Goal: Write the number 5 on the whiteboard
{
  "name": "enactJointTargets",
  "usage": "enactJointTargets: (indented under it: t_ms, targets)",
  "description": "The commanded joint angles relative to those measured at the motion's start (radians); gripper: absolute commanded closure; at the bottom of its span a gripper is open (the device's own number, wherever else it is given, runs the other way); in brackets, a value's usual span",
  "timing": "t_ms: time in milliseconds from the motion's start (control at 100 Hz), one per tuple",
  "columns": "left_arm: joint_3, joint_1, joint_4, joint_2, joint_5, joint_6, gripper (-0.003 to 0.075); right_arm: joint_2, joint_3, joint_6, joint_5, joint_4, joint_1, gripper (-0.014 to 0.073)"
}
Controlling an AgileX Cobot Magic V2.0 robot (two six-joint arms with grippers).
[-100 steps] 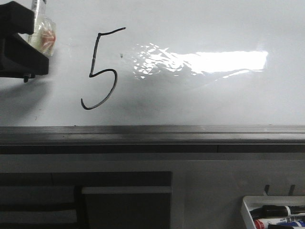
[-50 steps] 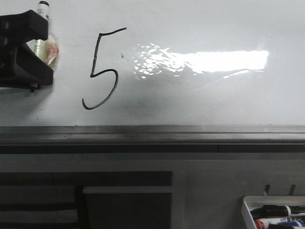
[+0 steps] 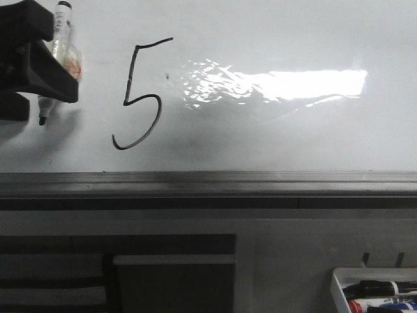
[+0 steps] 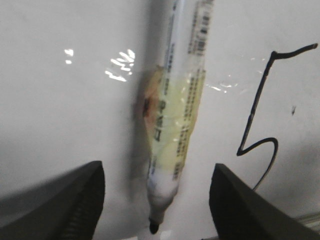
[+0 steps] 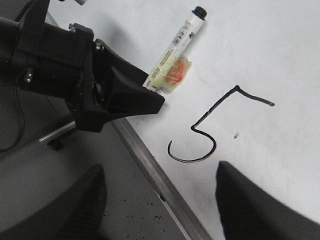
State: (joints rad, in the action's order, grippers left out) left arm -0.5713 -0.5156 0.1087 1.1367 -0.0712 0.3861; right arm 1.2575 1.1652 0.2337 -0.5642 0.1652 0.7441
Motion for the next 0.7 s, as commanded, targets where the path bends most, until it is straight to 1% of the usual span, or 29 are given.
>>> enactJointTargets:
  t_ms: [0,60,110,130,140,150,180,190,200,210,230,240,250,260,270,280,300,480,590,690]
  targets:
    - [-0.027,0.003,0.003,-0.085,0.008,0.005,0.0291,-0.06,-0.007,0.011,0.101,-0.009,-0.006,0.0269]
    - [-0.027,0.003,0.003,-0.168,-0.027,0.005,0.0295,-0.101,-0.046,0.011,0.151,-0.009,-0.006,0.0404]
    - [-0.027,0.003,-0.015,-0.233,-0.056,0.003,0.031,-0.14,-0.088,0.011,0.191,-0.009,-0.006,0.0566]
    - [-0.027,0.003,-0.02,-0.252,-0.067,0.003,0.0326,-0.158,-0.108,0.011,0.207,-0.009,-0.006,0.0605]
    - [-0.027,0.003,-0.024,-0.261,-0.076,0.003,0.0342,-0.164,-0.122,0.011,0.212,-0.009,-0.006,0.0643]
    - [-0.027,0.003,-0.025,-0.289,-0.079,0.0,0.0352,-0.176,-0.13,0.011,0.225,-0.009,-0.006,0.0662]
    - [-0.027,0.003,-0.038,-0.317,-0.089,-0.004,0.0406,-0.202,-0.162,0.011,0.252,-0.011,-0.006,0.0654]
    - [-0.027,0.003,-0.048,-0.337,-0.093,-0.004,0.044,-0.209,-0.179,0.011,0.259,-0.011,-0.006,0.0653]
    - [-0.027,0.003,-0.052,-0.357,-0.093,-0.004,0.0459,-0.223,-0.187,0.011,0.273,-0.011,-0.006,0.0653]
    - [-0.027,0.003,-0.061,-0.357,-0.096,-0.004,0.0498,-0.23,-0.205,0.011,0.281,-0.011,-0.006,0.0654]
    - [-0.024,0.003,-0.071,-0.398,-0.1,-0.004,0.0538,-0.253,-0.233,0.011,0.305,-0.014,-0.006,0.0655]
    - [-0.022,0.003,-0.085,-0.408,-0.1,-0.004,0.0601,-0.267,-0.242,0.011,0.32,-0.014,-0.006,0.0655]
    - [-0.022,0.003,-0.085,-0.418,-0.1,-0.004,0.0601,-0.275,-0.252,0.011,0.328,-0.014,-0.006,0.0655]
    - [-0.02,0.003,-0.094,-0.438,-0.1,-0.004,0.0643,-0.282,-0.272,0.011,0.336,-0.014,-0.006,0.0655]
    - [-0.017,0.003,-0.098,-0.448,-0.1,-0.004,0.0663,-0.298,-0.282,0.011,0.352,-0.014,-0.006,0.0655]
    - [-0.017,0.003,-0.109,-0.458,-0.098,-0.004,0.0703,-0.306,-0.302,0.011,0.36,-0.014,-0.006,0.0655]
    - [-0.011,0.003,-0.109,-0.488,-0.096,-0.004,0.0741,-0.33,-0.332,0.011,0.384,-0.014,-0.006,0.0655]
    - [0.082,0.003,-0.258,-0.753,-0.093,-0.006,0.0741,-0.556,-0.594,0.011,0.564,-0.022,-0.006,0.0655]
    - [0.168,0.003,-0.311,-0.887,-0.093,-0.006,0.0741,-0.686,-0.723,0.011,0.564,-0.022,-0.006,0.0655]
    - [0.255,0.003,-0.372,-0.988,-0.093,-0.006,0.0741,-0.779,-0.802,0.011,0.555,-0.02,-0.006,0.0655]
